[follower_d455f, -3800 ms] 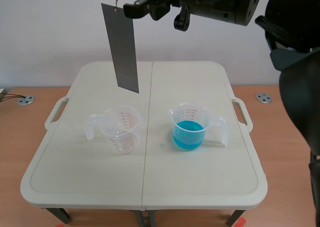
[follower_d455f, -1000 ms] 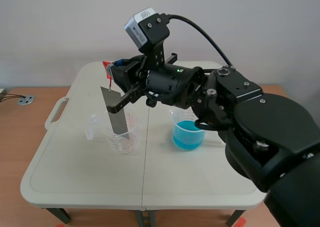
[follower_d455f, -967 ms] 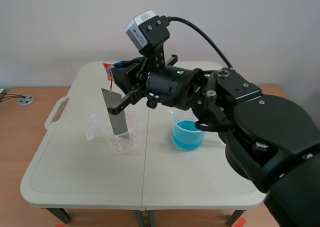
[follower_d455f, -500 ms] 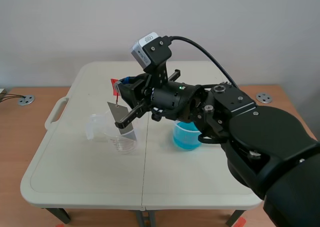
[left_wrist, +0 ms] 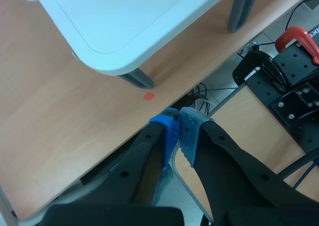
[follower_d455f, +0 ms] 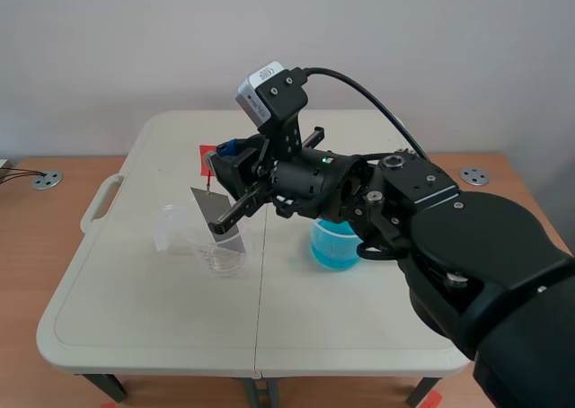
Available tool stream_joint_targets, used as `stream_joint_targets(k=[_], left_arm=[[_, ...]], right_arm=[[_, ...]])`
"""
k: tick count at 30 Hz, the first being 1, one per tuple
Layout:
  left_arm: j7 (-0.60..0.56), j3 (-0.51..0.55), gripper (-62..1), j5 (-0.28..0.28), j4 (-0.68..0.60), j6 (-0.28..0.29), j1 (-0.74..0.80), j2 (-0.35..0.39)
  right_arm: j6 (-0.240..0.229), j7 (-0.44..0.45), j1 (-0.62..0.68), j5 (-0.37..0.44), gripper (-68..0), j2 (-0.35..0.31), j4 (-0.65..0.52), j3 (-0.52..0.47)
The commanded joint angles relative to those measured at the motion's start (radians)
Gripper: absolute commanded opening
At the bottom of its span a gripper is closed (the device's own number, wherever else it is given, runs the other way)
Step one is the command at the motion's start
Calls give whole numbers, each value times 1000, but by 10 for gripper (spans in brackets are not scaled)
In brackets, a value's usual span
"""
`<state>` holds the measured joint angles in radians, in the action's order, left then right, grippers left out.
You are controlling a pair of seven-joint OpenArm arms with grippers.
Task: Hold the metal plate by the orange handle, dip it into the blue solution, take it out and point at it, then put the plate back in the beaker on the left.
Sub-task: 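Return to the home posture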
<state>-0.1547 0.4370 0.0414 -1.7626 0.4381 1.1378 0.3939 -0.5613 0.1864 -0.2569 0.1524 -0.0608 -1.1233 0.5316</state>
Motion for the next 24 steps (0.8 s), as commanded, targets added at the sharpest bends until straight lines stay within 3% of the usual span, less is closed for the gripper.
stream_joint_targets(k=[1, 5, 8, 10, 13, 15, 18, 24], left_arm=[[-14, 1, -597, -6, -10, -2, 6, 0], [-14, 1, -593, -6, -10, -2, 6, 0], [-14, 1, -521, -6, -10, -1, 0, 0], [-13, 1, -401, -6, -10, -1, -11, 0], [-14, 1, -138, -6, -10, -2, -23, 3], [-14, 1, -36, -6, -10, -2, -35, 3], [-13, 1, 7, -6, -10, -2, -55, 3], [-13, 1, 8, -6, -10, -2, -61, 3]], right_arm=[[0, 15, -28, 3, -556, 3, -12, 0], [-16, 15, -28, 4, -475, 3, -12, 0], [-64, 23, -29, 4, -405, 3, -12, 0], [-110, 32, -29, 4, -353, 3, -12, 0], [-184, 42, -29, 5, -270, 3, -12, 0], [-184, 45, -28, 7, -220, 3, -13, 1], [-184, 45, -28, 8, -141, 3, -13, 6], [-184, 45, -28, 10, -47, 2, -15, 7]])
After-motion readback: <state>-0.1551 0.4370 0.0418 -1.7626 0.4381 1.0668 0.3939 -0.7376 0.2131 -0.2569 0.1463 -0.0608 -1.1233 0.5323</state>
